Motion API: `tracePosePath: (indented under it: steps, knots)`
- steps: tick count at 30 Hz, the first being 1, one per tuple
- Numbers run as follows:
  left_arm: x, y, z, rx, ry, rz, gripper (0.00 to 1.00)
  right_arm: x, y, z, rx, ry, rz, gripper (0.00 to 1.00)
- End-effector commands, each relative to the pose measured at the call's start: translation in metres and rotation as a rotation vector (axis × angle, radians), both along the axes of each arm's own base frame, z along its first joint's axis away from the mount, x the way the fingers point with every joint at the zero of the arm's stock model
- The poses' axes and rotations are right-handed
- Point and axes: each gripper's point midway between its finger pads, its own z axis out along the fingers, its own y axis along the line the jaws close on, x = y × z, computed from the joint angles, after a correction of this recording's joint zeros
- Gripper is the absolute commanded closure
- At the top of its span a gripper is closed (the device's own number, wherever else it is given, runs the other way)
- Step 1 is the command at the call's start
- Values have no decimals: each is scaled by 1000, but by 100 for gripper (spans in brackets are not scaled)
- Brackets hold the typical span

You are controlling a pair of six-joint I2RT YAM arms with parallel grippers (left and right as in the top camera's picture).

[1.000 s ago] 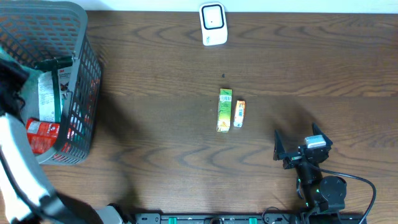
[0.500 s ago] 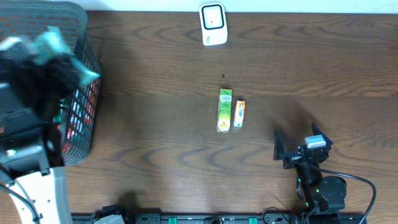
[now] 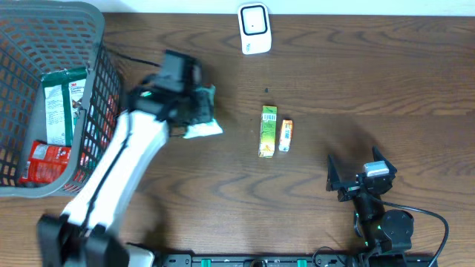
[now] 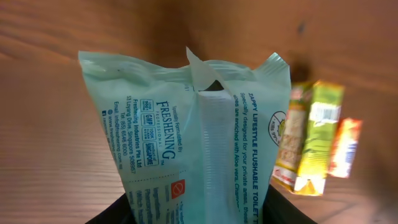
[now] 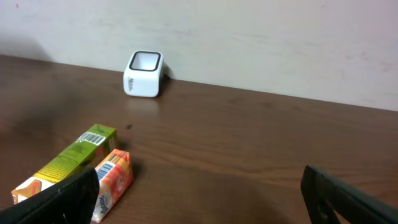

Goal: Scan the item barcode
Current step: 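Carry the wipe pack out and set it left of the green box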

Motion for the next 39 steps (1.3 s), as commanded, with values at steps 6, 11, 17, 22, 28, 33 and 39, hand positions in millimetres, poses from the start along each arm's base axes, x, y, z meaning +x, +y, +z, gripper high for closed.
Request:
tracePosePath:
  steps: [6,11,17,22,28,33,39]
  knots:
    - [-6,-59,-87,61,161,-104,55,0,-2,0,12,2,-10,1]
    - [-9,-80,-111,82,171,-150,55,0,-2,0,12,2,-10,1]
    - [-4,-85,-129,95,176,-129,55,0,-2,0,12,2,-10,1]
    - [4,-89,-124,78,142,-129,24,0,-2,0,12,2,-10,1]
    - [13,-93,-102,61,96,-140,19,0,-2,0,12,2,-10,1]
    - [6,-89,-95,67,108,-140,41,0,-2,0,12,2,-10,1]
    - [-6,-84,-107,90,155,-144,72,0,-2,0,12,2,-10,1]
